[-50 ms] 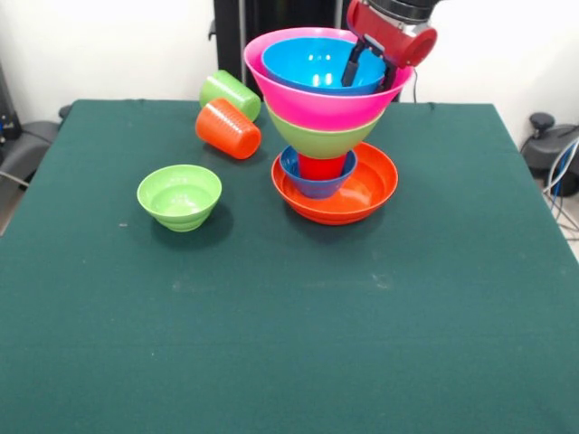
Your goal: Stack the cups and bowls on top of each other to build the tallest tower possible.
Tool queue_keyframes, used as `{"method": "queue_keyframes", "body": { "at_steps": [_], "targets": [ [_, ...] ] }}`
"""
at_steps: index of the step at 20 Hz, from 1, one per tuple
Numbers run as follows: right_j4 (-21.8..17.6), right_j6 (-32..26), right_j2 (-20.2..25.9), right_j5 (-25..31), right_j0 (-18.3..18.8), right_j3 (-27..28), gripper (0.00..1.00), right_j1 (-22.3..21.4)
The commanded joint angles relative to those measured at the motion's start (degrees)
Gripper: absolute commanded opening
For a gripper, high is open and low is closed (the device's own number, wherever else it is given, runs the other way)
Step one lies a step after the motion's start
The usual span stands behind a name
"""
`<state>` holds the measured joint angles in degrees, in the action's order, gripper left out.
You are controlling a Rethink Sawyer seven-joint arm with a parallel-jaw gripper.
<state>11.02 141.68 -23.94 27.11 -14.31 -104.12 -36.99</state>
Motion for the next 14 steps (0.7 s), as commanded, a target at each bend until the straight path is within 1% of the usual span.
{"method": "queue_keyframes", "body": {
  "at_steps": [1, 8, 14],
  "targets": [
    [1.82, 7.92, 4.31, 4.31, 0.46, -0.59, 1.00, 0.67],
    [1.33, 7.94, 2.28, 10.87, -0.67, 0.45, 1.00, -3.32],
    [1.16, 8.35, 1.68, 13.89, -1.17, 1.22, 1.00, -4.97]
  ]
}}
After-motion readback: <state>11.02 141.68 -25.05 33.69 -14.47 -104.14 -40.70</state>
